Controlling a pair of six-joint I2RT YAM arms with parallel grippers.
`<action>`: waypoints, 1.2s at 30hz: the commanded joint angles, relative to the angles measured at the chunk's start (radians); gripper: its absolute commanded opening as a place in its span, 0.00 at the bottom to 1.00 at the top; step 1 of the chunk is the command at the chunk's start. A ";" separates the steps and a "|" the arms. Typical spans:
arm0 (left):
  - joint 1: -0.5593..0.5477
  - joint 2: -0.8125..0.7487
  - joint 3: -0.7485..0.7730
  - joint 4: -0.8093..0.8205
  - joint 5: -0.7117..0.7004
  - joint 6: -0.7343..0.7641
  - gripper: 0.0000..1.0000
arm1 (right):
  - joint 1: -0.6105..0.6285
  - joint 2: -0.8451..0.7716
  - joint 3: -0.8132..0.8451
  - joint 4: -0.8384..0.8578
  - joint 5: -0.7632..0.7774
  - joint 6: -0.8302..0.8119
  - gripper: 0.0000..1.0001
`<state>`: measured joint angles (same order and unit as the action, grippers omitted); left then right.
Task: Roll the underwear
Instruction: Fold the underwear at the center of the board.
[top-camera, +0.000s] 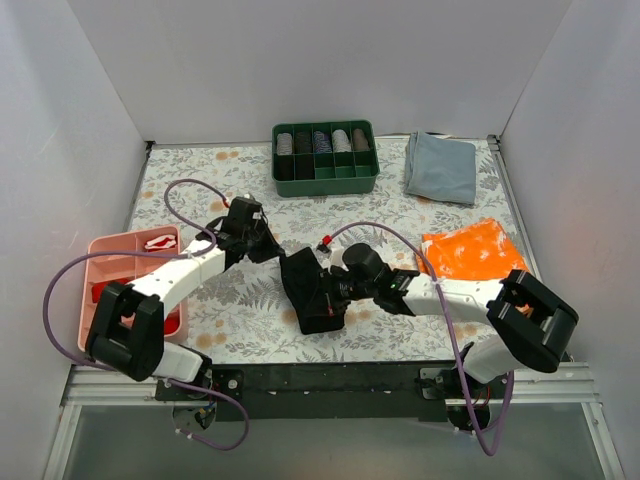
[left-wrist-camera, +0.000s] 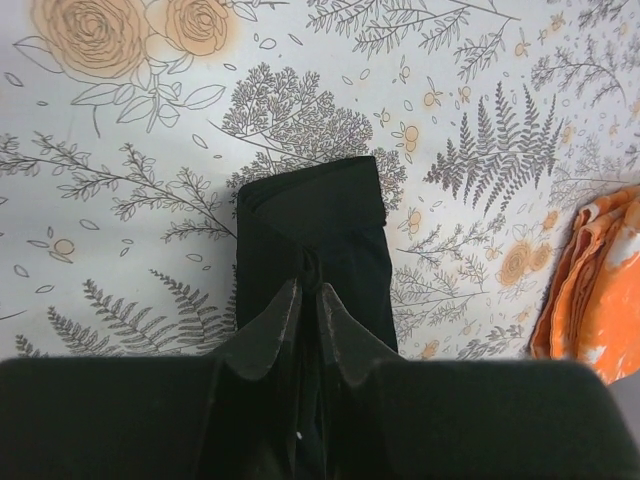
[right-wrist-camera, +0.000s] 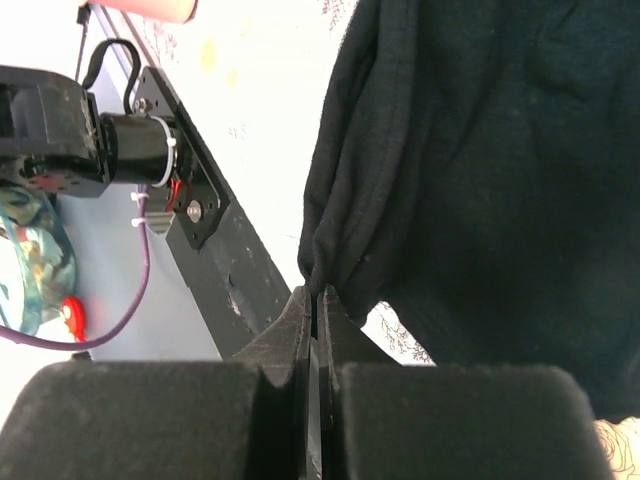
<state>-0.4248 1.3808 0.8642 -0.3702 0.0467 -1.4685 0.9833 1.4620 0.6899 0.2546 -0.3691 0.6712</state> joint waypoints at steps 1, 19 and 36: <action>-0.025 0.069 0.064 0.027 0.010 0.022 0.00 | -0.018 -0.034 -0.030 0.060 0.016 0.044 0.01; -0.095 0.302 0.266 0.019 0.021 0.048 0.00 | -0.034 -0.135 -0.159 -0.021 0.245 0.197 0.01; -0.172 0.460 0.417 0.019 0.061 0.085 0.00 | -0.058 -0.170 -0.216 -0.127 0.363 0.309 0.01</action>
<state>-0.5888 1.8244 1.2228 -0.3508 0.0917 -1.4132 0.9356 1.2877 0.4870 0.1555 -0.0387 0.9382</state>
